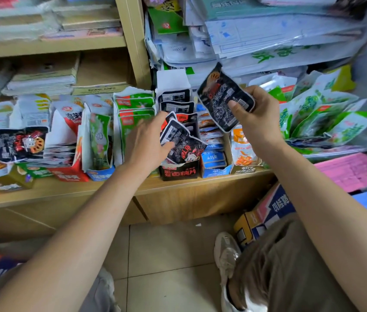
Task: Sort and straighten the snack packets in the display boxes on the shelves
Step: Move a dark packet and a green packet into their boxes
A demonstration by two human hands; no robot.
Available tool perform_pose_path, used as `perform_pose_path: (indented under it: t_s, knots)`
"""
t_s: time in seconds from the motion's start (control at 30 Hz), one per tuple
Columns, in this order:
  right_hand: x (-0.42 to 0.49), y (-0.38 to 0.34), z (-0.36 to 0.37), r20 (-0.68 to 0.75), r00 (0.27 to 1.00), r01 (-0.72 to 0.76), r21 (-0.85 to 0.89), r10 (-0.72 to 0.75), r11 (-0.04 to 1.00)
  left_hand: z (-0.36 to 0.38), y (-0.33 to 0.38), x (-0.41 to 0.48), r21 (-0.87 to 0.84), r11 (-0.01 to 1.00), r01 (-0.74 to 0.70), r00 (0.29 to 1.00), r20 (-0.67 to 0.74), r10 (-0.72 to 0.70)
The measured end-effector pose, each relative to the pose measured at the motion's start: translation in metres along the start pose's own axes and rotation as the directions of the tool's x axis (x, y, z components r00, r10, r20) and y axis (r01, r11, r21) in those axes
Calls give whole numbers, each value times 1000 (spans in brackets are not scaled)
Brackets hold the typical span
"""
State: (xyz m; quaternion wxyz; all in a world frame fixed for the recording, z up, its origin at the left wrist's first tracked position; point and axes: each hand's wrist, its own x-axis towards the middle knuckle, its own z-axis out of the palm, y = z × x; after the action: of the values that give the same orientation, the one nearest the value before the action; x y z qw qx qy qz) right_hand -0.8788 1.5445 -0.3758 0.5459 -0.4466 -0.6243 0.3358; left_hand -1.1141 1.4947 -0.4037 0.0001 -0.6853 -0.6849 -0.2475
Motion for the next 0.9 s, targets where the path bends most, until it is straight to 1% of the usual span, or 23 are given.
perform_pose_path:
  t_s: [0.07,0.1,0.17,0.2,0.23,0.3,0.33,0.37,0.43,0.5,0.57,0.67,0.77,0.83,0.9]
  knots:
    - [0,-1,-2,-12,1000,-3,13,3,1000,1,-5,2,62,998,-24,999,41,21]
    - [1,-1,-3,-14,1000,-3,24,4,1000,-1,-6,2,64,998,-21,998,57,17]
    - [2,0,-5,-22,1000,0,41,1,999,-6,-7,0,-17,1000,-2,999,43,3]
    - [2,0,-6,-28,1000,9,45,-8,999,-9,-7,-3,-62,998,-17,1000,-12,16]
    - [3,-1,-8,-30,999,20,46,-18,999,-12,-6,-5,-69,996,-61,995,-89,55]
    - [3,-2,-9,-28,999,24,58,-22,998,-12,1,-10,-9,981,-193,961,-205,187]
    - [3,-2,-10,-27,999,23,58,-21,998,-10,5,-12,15,968,-252,945,-212,249]
    - [2,-3,-11,-23,999,23,52,-22,998,-6,10,-14,34,956,-292,938,-183,293]
    - [2,-3,-12,-16,1000,19,38,-19,999,5,17,-18,81,944,-321,942,-73,327]
    - [1,-5,-13,-9,1000,22,36,-21,999,15,17,-18,132,936,-328,944,7,330]
    - [0,-4,-13,4,999,33,36,-33,999,18,15,-15,140,936,-322,946,17,323]
    - [1,-2,-15,25,999,34,46,-35,998,17,12,-10,127,938,-323,944,-31,330]
    - [3,0,-16,49,998,32,59,-35,998,14,6,-9,88,951,-298,947,-96,306]
    - [3,0,-16,67,997,32,74,-37,997,10,0,-7,81,961,-265,950,-148,275]
    - [3,-1,-17,79,996,29,104,-38,994,8,-2,-4,106,974,-200,961,-170,216]
